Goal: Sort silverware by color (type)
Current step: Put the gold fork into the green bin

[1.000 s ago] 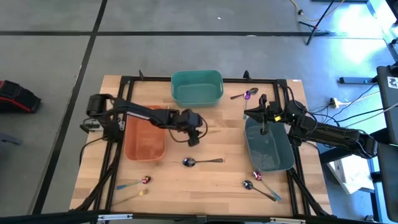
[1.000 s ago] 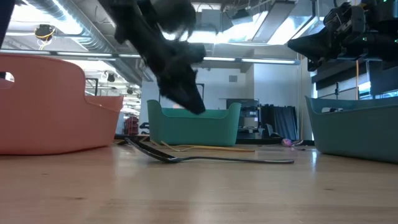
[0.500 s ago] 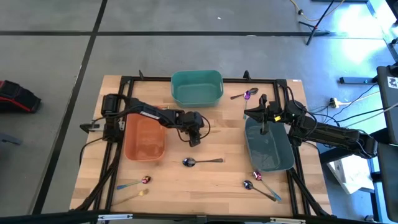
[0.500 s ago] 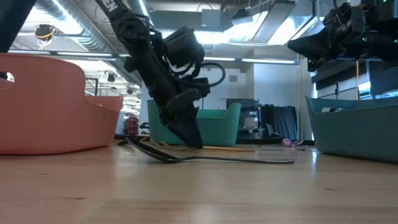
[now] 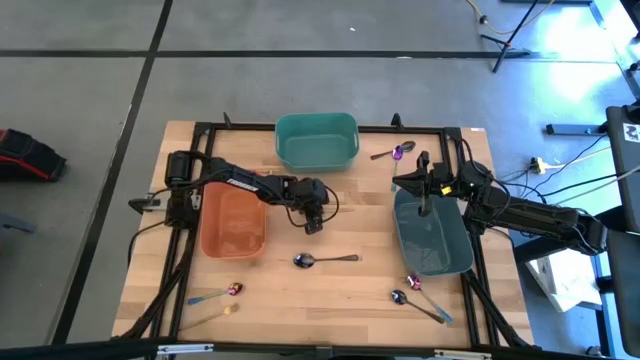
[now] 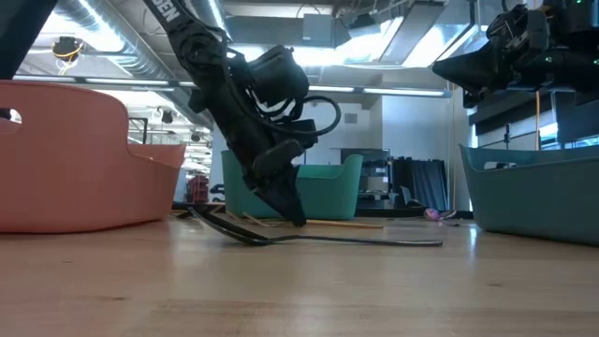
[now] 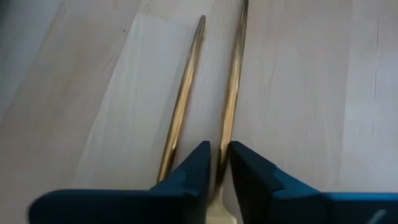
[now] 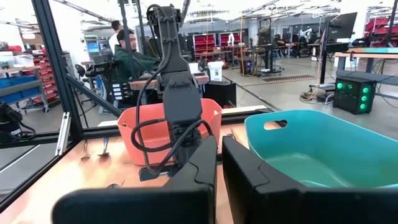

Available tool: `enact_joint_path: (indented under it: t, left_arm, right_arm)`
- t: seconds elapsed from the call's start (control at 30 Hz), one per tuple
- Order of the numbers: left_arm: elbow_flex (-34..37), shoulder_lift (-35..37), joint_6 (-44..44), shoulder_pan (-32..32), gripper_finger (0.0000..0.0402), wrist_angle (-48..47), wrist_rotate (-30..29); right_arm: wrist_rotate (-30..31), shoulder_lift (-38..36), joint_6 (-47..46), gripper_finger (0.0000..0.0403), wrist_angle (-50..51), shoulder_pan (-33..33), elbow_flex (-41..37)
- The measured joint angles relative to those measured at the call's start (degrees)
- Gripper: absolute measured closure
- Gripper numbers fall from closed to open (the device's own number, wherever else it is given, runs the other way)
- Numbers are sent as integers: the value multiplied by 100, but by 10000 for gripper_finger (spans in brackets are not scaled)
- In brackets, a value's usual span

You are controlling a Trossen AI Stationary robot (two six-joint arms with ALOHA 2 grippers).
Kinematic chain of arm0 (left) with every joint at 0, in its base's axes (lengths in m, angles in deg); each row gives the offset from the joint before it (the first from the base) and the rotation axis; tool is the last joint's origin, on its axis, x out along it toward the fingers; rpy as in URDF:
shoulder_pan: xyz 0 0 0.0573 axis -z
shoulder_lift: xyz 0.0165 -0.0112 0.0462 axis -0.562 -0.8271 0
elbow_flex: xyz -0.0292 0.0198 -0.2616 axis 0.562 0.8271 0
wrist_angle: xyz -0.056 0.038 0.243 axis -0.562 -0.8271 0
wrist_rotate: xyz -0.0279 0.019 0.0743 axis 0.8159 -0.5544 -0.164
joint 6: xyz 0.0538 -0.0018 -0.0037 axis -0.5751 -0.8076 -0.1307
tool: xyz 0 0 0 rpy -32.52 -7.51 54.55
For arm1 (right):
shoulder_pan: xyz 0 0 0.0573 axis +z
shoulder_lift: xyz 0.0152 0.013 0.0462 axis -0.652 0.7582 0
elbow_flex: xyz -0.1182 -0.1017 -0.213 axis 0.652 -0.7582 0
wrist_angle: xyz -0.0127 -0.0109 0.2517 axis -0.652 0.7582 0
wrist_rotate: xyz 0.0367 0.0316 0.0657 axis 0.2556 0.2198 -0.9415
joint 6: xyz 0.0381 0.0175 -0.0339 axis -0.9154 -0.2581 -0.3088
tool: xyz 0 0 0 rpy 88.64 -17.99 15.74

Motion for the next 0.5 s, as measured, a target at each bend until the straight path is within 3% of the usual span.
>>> enact_joint_path:
  t: [0.17, 0.5]
  left_arm:
    - [17, 159, -1, 23, 392, -37, 102]
    - [-12, 1209, -356, 121, 383, 119, -9]
  right_arm:
    - [99, 0, -7, 384, 6, 0, 0]
    - [99, -4, -13, 384, 12, 0, -2]
